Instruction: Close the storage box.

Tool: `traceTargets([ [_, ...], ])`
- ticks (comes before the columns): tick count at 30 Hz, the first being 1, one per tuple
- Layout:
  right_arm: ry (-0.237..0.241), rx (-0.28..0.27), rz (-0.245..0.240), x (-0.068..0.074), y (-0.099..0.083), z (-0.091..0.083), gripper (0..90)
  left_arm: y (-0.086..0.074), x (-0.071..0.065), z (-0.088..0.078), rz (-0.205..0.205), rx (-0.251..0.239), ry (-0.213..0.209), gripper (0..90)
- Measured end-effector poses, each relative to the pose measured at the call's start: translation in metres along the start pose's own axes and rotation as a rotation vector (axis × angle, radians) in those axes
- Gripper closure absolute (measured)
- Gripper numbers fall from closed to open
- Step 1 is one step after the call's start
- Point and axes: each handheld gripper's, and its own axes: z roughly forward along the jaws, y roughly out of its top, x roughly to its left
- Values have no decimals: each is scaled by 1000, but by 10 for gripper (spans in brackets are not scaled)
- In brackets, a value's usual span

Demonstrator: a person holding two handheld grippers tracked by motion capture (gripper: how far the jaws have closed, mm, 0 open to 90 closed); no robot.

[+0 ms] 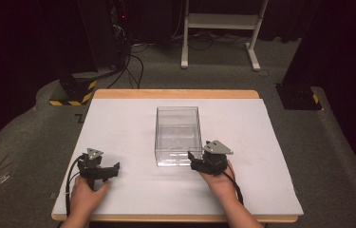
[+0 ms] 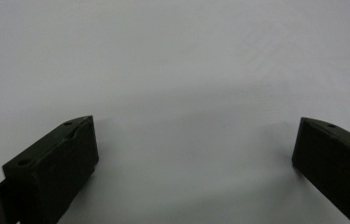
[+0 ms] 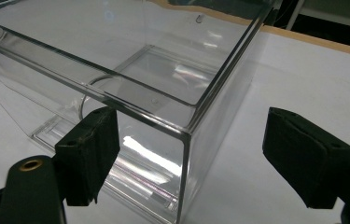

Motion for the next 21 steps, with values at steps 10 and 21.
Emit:
traceTargets([
  [10, -13, 23, 37, -5, 0, 6, 194, 0, 0, 0, 0, 0, 0, 6],
  [21, 9, 26, 34, -5, -1, -5, 237, 0, 0, 0, -1, 0, 0, 6],
])
